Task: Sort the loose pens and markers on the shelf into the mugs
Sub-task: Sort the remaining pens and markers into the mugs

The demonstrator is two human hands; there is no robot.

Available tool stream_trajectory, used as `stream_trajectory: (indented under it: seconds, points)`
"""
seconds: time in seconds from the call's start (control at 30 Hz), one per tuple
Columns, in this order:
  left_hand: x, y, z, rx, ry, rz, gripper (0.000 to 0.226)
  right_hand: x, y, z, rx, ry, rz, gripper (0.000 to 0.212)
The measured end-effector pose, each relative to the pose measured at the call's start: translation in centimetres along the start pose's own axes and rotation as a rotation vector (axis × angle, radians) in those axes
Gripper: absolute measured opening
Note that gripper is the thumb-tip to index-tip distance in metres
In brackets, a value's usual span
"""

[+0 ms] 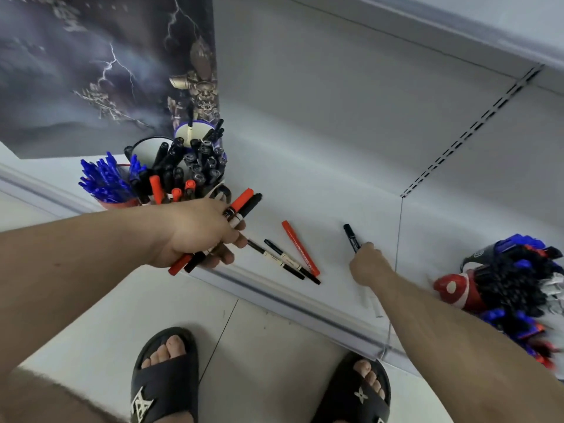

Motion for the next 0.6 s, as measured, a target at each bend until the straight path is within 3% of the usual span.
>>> stream_trajectory:
  seconds: [0.2,0.3,0.37,0.47,0.6]
  points:
    - [0.5,-0.8,1.5,-0.100,0.002,0.013,0.016,6.6,3.5,1.9,-0.097,-0.123,0.440,0.032]
    - [0.6,-0.4,1.4,-0.099,0.010,0.002,0.016,9.9,4.7,0.8,-0.051,-0.067,0.422,0.071]
    - [0.6,-0.2,1.2,-0.084,0.022,-0.012,0.015,11.0,4.9,0.3,-0.073,0.050,0.407,0.084]
    - [0.6,0.1,1.2,-0.072,0.031,-0.027,0.014,12.4,5.5,0.1,-0.107,0.191,0.497,0.067]
    - [0.7,0.1,1.6,-0.064,0.035,-0.022,0.013,12.7,6.4,0.2,-0.034,0.164,0.510,0.032]
Point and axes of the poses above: each hand's wrist, its own y-axis away from the middle knuckle, its own z-axis out of the back of the hand, x = y × z, the point moved 3 cm from there along -y, towards the middle knuckle, and after that the axes turned 13 degrees about y, right-handed, at the moved point
